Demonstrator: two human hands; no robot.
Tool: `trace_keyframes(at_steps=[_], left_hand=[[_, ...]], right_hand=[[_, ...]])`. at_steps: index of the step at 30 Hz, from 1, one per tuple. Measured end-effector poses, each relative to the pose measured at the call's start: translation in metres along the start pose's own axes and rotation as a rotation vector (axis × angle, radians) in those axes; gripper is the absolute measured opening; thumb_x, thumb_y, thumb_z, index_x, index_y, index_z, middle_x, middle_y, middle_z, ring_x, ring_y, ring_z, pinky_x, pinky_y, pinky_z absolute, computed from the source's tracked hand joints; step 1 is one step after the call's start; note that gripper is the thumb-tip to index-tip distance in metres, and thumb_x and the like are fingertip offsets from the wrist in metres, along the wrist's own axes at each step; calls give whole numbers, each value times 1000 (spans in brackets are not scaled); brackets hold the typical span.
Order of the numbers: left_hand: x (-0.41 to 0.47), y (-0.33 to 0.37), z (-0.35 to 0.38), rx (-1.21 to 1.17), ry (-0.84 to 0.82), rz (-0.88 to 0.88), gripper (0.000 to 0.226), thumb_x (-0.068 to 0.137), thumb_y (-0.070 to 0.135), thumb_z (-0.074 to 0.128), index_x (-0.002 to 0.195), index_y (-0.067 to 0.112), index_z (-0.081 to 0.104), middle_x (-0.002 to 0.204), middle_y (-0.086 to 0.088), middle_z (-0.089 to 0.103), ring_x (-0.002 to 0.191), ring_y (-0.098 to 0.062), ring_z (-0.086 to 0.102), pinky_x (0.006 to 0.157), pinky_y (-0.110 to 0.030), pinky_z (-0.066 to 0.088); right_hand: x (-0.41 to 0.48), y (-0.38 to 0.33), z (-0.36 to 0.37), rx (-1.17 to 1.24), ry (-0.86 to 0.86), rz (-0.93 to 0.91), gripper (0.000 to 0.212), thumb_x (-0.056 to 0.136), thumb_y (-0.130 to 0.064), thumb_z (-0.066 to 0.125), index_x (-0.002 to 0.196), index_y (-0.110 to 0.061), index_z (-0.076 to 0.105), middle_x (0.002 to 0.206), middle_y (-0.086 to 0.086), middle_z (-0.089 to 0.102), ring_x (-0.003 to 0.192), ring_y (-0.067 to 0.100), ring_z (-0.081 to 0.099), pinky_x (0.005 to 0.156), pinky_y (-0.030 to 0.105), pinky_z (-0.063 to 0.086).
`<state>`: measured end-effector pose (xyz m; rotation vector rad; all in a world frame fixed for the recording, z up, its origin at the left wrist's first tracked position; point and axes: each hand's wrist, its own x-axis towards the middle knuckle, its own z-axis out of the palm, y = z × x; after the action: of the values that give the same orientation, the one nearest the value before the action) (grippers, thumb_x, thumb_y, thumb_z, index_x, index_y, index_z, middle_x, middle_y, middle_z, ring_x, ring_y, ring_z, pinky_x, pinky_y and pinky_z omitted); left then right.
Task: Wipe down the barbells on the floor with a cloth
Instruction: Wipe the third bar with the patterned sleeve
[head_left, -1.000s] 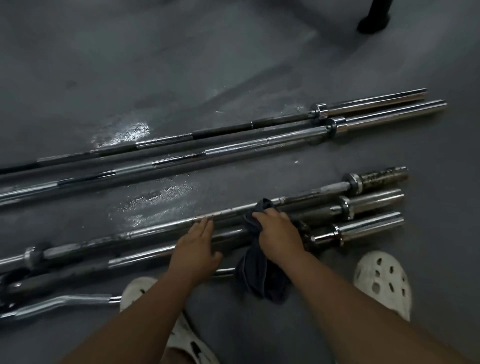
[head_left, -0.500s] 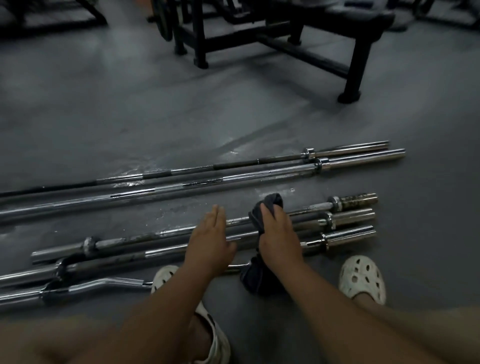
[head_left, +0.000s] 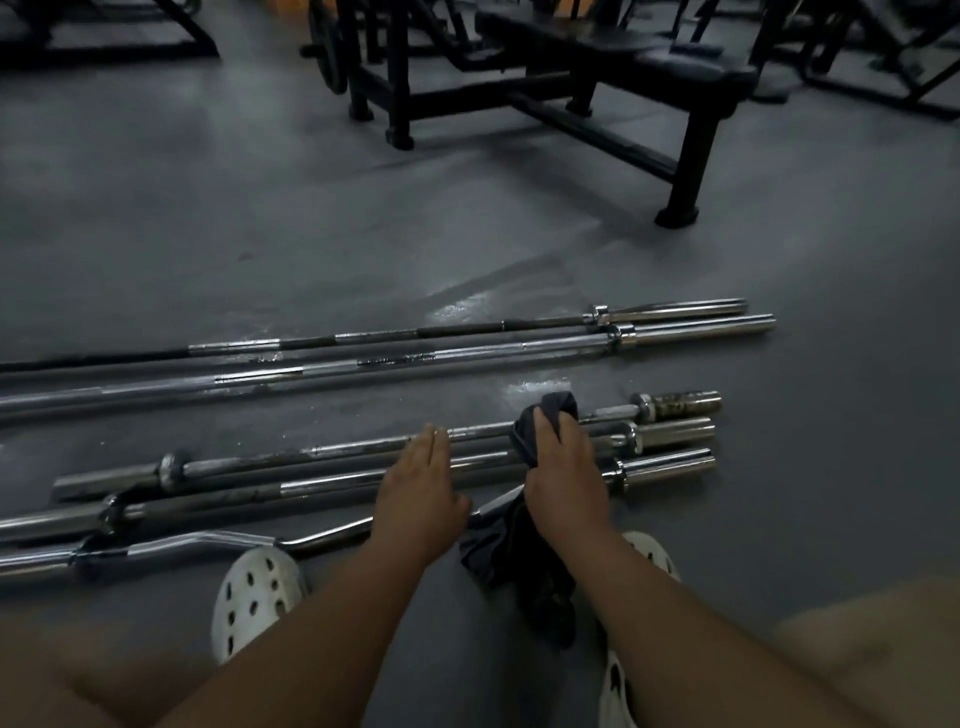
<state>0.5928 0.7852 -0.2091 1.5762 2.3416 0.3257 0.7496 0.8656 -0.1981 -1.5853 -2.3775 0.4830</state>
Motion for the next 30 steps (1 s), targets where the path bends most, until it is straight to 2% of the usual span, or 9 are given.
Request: trace_keyframes(at_steps=[4, 7, 14, 18, 20, 22, 26, 30], left_hand=[[12, -21, 31, 48, -95, -28, 85, 90, 37, 55, 158, 13, 9, 166, -6, 4, 152, -21, 9, 121, -36, 15], [43, -35, 46, 66, -152, -46, 83, 91, 36, 54, 158, 13, 11, 166, -6, 4, 152, -21, 9, 122, -36, 15], [160, -43, 70, 81, -207, 7, 67, 92, 38, 49, 151, 13, 28, 160, -9, 25, 146, -26, 24, 118, -42, 24], [184, -72, 111, 99, -302, -40, 72, 97, 55, 32, 155, 15, 20, 163, -8, 21, 149, -26, 19, 121, -42, 16], [188, -85, 125, 134, -298, -34, 81, 89, 67, 14, 153, 18, 25, 159, -6, 29, 145, -26, 25, 120, -41, 14], [196, -90, 132, 111, -263, -49, 82, 84, 71, 8, 145, 26, 38, 146, -1, 45, 134, -25, 37, 114, -41, 17], [221, -91, 136, 88, -232, -72, 63, 81, 70, 23, 125, 34, 52, 125, 6, 56, 116, -22, 48, 99, -41, 25], [271, -105, 127, 96, -208, -25, 75, 68, 65, 31, 130, 28, 52, 127, 0, 57, 116, -25, 50, 98, -40, 32]], right_hand=[[20, 9, 36, -7, -77, 45, 73, 92, -7, 49, 157, -20, 19, 160, 6, 15, 140, 27, 23, 104, 42, 41], [46, 18, 58, -8, -123, 95, 71, 89, -7, 50, 154, -19, 26, 152, 5, 25, 132, 27, 32, 97, 41, 43], [142, 39, 93, 14, -165, 181, 64, 89, -10, 51, 150, -17, 33, 153, 10, 27, 133, 32, 35, 97, 43, 44], [185, 61, 124, 30, -237, 271, 67, 92, -12, 47, 155, -25, 27, 162, 5, 18, 143, 30, 27, 106, 43, 38], [197, 72, 139, 27, -241, 332, 65, 93, -12, 45, 154, -25, 30, 163, 5, 20, 146, 28, 23, 109, 43, 35], [203, 72, 154, 17, -219, 367, 60, 94, -12, 44, 152, -23, 36, 162, 4, 24, 149, 24, 18, 111, 42, 34], [206, 40, 188, 25, -161, 228, 54, 90, -11, 51, 142, -23, 51, 154, 0, 39, 148, 24, 23, 112, 40, 35], [226, 17, 203, 127, -243, 25, 58, 83, -8, 55, 139, -25, 54, 152, 1, 42, 144, 26, 29, 112, 38, 35]])
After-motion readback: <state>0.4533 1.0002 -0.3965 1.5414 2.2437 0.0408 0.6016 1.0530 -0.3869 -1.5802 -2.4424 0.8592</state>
